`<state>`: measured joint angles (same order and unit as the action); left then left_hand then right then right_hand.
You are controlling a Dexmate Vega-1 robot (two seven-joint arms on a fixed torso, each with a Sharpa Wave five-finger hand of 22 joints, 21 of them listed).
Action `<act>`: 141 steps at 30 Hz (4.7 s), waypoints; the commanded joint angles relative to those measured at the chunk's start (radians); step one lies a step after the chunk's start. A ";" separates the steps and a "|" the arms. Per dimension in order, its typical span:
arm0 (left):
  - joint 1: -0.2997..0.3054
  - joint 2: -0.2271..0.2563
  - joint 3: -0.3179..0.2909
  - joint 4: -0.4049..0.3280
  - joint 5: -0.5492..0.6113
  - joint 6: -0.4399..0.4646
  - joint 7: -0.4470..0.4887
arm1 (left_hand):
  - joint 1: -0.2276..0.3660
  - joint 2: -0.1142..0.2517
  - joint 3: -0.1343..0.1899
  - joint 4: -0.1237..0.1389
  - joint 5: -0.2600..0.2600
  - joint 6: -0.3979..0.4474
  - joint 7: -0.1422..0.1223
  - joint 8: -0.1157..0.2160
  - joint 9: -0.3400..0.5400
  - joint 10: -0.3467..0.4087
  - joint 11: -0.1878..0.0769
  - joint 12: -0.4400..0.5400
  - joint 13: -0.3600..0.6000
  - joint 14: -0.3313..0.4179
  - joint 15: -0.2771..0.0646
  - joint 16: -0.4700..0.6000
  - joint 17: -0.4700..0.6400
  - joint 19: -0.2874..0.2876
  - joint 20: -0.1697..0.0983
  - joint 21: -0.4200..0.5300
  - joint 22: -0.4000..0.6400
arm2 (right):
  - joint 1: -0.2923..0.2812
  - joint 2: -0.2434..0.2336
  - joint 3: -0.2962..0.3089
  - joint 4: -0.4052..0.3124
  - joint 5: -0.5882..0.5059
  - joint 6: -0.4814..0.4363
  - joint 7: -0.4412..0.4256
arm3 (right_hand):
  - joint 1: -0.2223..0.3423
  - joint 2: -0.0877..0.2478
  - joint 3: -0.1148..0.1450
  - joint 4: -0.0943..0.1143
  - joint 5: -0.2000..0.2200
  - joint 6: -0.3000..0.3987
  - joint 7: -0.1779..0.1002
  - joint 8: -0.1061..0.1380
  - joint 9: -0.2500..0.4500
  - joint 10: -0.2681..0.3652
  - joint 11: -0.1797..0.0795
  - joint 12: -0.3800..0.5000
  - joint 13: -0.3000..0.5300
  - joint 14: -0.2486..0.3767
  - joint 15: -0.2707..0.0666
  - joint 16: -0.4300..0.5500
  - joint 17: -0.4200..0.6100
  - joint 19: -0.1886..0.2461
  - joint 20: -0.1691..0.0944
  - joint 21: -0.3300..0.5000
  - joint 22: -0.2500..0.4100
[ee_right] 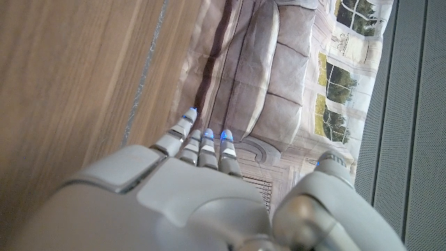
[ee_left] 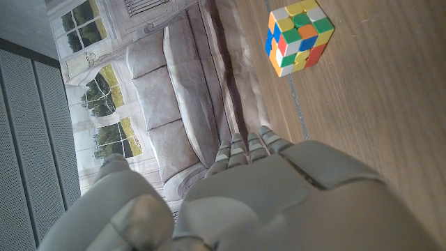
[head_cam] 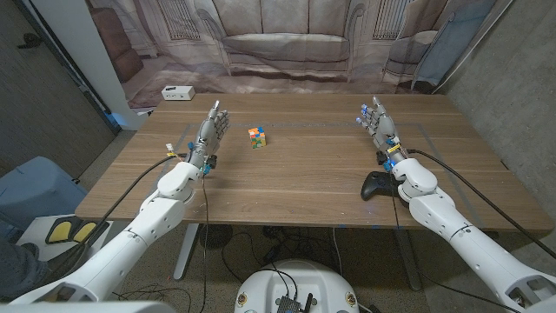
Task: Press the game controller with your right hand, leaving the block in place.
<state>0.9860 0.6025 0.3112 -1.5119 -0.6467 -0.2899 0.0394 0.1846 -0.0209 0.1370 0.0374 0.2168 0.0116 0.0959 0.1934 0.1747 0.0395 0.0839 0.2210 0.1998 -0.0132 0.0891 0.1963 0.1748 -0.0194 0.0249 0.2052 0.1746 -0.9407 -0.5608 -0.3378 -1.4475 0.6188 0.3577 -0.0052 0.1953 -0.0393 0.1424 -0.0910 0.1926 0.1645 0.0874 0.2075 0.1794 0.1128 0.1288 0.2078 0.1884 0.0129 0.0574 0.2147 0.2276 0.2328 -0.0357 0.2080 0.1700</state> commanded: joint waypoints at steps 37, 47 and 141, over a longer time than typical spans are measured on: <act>0.074 -0.032 -0.012 -0.063 0.014 -0.069 0.045 | 0.024 0.007 -0.005 -0.023 -0.005 0.143 0.006 0.026 0.004 0.126 0.009 0.030 -0.005 0.131 -0.007 0.016 0.005 0.123 0.007 0.020 0.002 | -0.197 -0.123 0.116 -0.168 0.058 0.087 0.066 | 0.020 0.016 0.005 -0.016 0.003 0.069 -0.012 0.013 0.008 0.049 0.002 0.017 0.005 0.010 -0.002 0.002 -0.008 0.013 -0.002 -0.004 0.002; 0.136 0.015 -0.048 -0.144 0.037 -0.058 0.086 | 0.028 0.011 -0.003 -0.025 -0.005 0.145 0.005 0.023 0.004 0.129 0.004 0.028 -0.005 0.132 -0.008 0.013 0.004 0.123 0.007 0.018 0.002 | -0.256 -0.173 0.148 -0.229 0.049 0.082 0.069 | 0.020 0.016 0.004 -0.017 0.003 0.070 -0.010 0.010 0.008 0.055 0.000 0.017 0.005 0.019 -0.004 0.004 -0.009 0.023 -0.001 -0.002 0.002; 0.034 -0.014 0.033 -0.166 0.115 0.019 0.104 | 0.038 0.020 -0.006 -0.041 -0.011 0.151 0.010 0.003 0.005 0.128 0.005 0.009 -0.005 0.126 -0.010 -0.004 0.005 0.098 0.001 -0.006 0.003 | -0.712 -0.112 0.462 -0.412 -0.209 0.207 -0.017 | 0.027 0.020 -0.002 -0.027 0.004 0.104 -0.033 0.002 0.010 0.088 -0.012 0.011 0.007 0.065 -0.004 0.007 -0.012 0.061 0.007 -0.008 0.002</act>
<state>1.0132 0.5944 0.3399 -1.6758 -0.5315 -0.2628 0.1405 0.2135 -0.0025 0.1285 0.0012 0.2090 0.1536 0.1072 0.1996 0.1742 0.1613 0.0906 0.2320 0.1956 0.1054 0.0801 0.1922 0.1744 0.0802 0.0253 0.2020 0.1743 -1.6371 -0.6962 0.1078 -1.8536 0.4842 0.5575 0.0076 0.2151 -0.0194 0.1432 -0.1151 0.1926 0.2617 0.0580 0.2089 0.1837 0.1885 0.1208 0.2152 0.1931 0.0731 0.0537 0.2223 0.2140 0.2893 -0.0318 0.1996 0.1698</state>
